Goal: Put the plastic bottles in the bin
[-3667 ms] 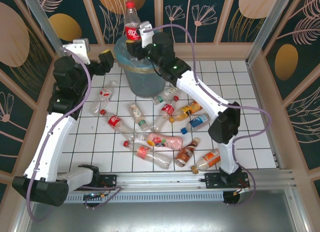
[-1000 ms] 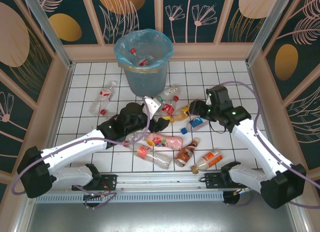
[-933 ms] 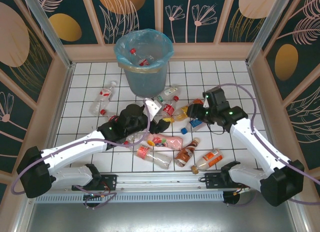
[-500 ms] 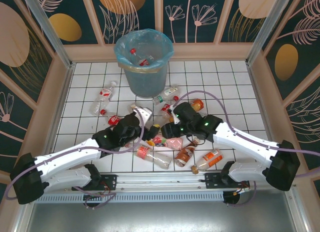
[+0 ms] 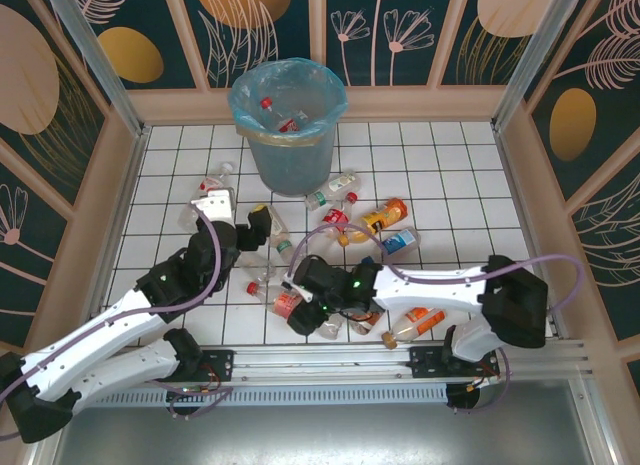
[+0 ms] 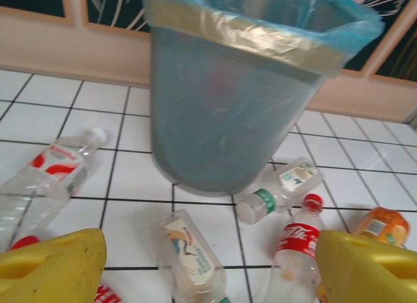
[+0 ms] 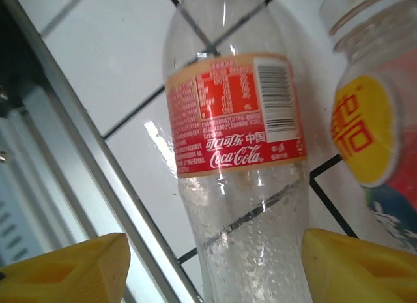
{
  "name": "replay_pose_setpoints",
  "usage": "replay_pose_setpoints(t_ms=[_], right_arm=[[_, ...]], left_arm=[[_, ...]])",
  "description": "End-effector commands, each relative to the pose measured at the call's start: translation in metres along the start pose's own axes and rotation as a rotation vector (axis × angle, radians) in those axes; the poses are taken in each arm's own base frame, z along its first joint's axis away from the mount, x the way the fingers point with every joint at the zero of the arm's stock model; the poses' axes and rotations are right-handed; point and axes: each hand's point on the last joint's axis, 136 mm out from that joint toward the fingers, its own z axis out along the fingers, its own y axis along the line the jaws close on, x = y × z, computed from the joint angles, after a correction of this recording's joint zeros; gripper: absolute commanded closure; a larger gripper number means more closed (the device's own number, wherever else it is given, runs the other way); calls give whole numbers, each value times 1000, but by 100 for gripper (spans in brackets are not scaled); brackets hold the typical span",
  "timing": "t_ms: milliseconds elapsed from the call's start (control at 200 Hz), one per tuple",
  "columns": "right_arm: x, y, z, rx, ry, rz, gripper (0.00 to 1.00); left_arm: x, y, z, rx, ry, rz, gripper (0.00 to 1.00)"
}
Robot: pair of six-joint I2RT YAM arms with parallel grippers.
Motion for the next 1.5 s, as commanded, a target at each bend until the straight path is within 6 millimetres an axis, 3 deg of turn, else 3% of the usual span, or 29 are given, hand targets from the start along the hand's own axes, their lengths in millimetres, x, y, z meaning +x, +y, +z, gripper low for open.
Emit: replay_pose_setpoints(t_ms=[0, 395, 566, 681, 786, 931, 1096, 1296, 1411, 1496], right_arm=[[1, -2, 8, 65, 41, -74, 28], [8, -5, 38, 113, 156, -145, 26], [5, 0, 38, 93, 148, -129, 30], [-2, 4, 26, 81, 113, -109, 37], [-15, 9, 7, 61, 47, -87, 42], [-34, 20, -24, 15, -63, -64, 45], [-72, 17, -69, 15, -235, -40, 47], [-144, -21, -155, 53, -512, 7, 51], [-187, -41, -212, 114, -695, -24, 52], [-216, -65, -251, 198, -841, -24, 52]], left_arm=[[-12, 6, -4, -19, -23, -20, 16], [-33, 10, -11, -44, -82, 13, 15], [-41, 9, -13, -50, -98, 33, 15], [-51, 7, -15, -52, -116, 44, 15], [-62, 0, -16, -30, -139, 31, 15], [-79, -27, -16, 66, -138, 54, 15], [-132, -76, -31, 216, -132, 112, 14], [-216, -115, -61, 331, -264, 103, 14], [-263, -117, -87, 347, -386, 68, 15], [-281, -115, -100, 360, -448, 43, 15]])
